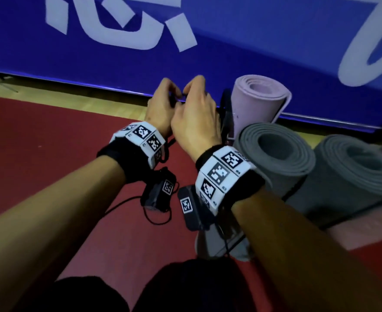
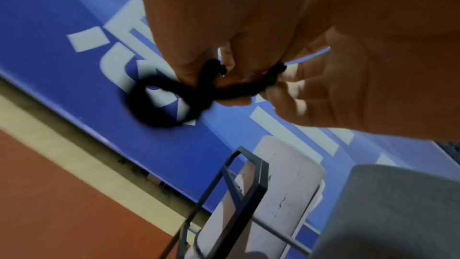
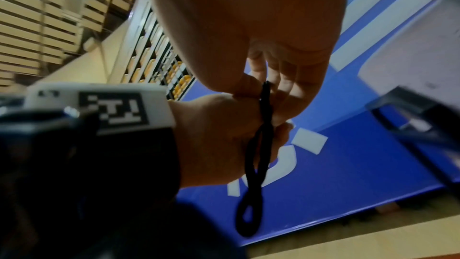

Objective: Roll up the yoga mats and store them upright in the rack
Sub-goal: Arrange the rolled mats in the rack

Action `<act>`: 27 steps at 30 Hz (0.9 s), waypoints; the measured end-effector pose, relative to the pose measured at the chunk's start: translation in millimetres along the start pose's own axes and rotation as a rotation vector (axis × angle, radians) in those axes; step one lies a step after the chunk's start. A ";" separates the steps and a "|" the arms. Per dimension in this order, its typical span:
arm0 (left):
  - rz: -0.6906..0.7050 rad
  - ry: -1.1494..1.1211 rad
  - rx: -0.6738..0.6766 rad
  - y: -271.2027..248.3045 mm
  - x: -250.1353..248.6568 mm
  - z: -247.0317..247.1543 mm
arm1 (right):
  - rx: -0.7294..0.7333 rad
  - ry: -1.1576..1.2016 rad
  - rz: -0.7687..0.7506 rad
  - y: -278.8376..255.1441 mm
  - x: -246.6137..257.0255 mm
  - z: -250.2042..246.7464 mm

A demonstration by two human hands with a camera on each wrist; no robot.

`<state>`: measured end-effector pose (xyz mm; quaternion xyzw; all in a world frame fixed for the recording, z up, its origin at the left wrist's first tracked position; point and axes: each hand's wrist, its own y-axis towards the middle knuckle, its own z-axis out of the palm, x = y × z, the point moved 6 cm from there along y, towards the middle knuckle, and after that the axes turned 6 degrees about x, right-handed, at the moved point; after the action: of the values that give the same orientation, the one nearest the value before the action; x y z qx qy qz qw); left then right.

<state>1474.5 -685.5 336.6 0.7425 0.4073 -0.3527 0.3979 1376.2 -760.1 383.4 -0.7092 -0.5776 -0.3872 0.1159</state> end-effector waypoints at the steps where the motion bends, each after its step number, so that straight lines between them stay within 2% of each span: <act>1: -0.017 0.002 0.010 2.8 -6.1 2.5 | -0.011 -0.010 0.028 2.7 -0.2 -6.5; 5: -0.028 -0.025 0.113 2.4 -43.9 8.6 | 0.010 -0.034 0.121 13.5 1.6 -30.5; 9: -0.175 0.010 0.175 -2.4 -57.3 14.6 | 0.032 -0.069 0.151 19.0 3.1 -46.2; 11: -0.201 0.017 0.176 -4.3 -64.6 15.8 | 0.023 -0.059 0.151 20.8 3.0 -53.9; 16: -0.039 0.083 0.130 4.5 -75.6 17.9 | -0.195 -0.103 -0.011 32.1 -3.0 -90.4; 18: -0.013 0.090 0.142 2.9 -75.4 21.0 | -0.227 -0.183 -0.042 30.8 -11.7 -109.2; 22: -0.057 0.128 0.155 -9.9 -83.9 23.2 | -0.241 -0.192 -0.060 4.4 -31.4 -138.3; 27: -0.081 0.220 0.240 -45.3 -107.5 46.3 | -0.124 -0.232 0.077 -38.8 -58.4 -142.1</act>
<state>1380.1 -745.1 393.9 0.8018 0.4329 -0.3311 0.2451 1280.0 -877.7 428.2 -0.7766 -0.5346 -0.3327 0.0189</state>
